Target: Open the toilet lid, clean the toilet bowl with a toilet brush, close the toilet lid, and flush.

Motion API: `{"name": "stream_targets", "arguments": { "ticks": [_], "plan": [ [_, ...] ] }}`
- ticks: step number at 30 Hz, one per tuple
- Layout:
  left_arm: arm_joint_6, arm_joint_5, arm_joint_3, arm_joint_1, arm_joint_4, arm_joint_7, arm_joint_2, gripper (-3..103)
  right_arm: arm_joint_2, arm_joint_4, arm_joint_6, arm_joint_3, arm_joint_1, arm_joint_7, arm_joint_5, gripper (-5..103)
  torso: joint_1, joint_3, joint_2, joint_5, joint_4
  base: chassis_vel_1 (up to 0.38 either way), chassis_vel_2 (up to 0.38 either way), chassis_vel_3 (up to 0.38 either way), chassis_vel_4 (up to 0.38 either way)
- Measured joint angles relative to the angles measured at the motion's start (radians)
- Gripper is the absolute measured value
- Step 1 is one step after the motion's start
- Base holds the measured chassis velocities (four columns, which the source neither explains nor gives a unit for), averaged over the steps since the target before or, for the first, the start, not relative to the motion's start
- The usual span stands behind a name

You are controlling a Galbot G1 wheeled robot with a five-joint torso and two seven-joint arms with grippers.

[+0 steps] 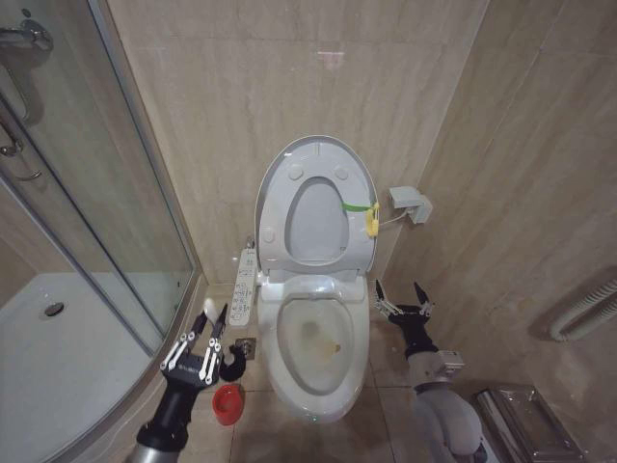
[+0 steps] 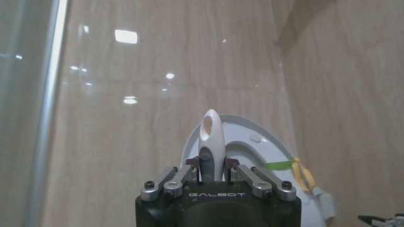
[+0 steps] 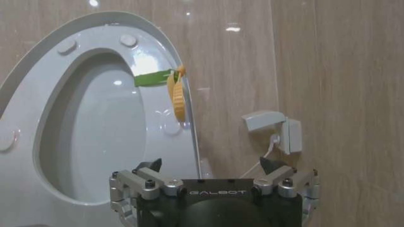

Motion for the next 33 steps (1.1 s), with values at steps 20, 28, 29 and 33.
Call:
{"name": "stream_targets", "arguments": {
  "ticks": [20,28,29,33],
  "plan": [
    [0.037,-0.269,0.296,-0.457,0.289,0.091,0.19,20,0.0,0.0,0.0,0.0,0.0,0.0,0.0,100,0.0,0.0,0.0,0.0003,0.0,0.0,0.0,0.0,0.0],
    [0.037,-0.278,0.399,-0.619,0.358,0.095,0.182,20,0.0,0.0,0.0,0.0,0.0,0.0,0.0,100,0.0,0.0,0.0,0.0003,-0.0003,-0.004,0.004,0.007,-0.003],
    [0.037,-0.278,0.399,-0.619,0.358,0.095,0.182,20,0.0,0.0,0.0,0.0,0.0,0.0,0.0,100,0.0,0.0,0.0,0.0003,-0.0003,-0.034,0.032,0.055,-0.025],
    [0.038,-0.292,0.43,-0.694,0.397,0.094,0.177,20,0.0,0.0,0.0,0.0,0.0,0.0,0.0,100,0.0,0.0,0.0,0.0004,-0.0001,-0.084,0.059,0.069,-0.069]
  ]
}}
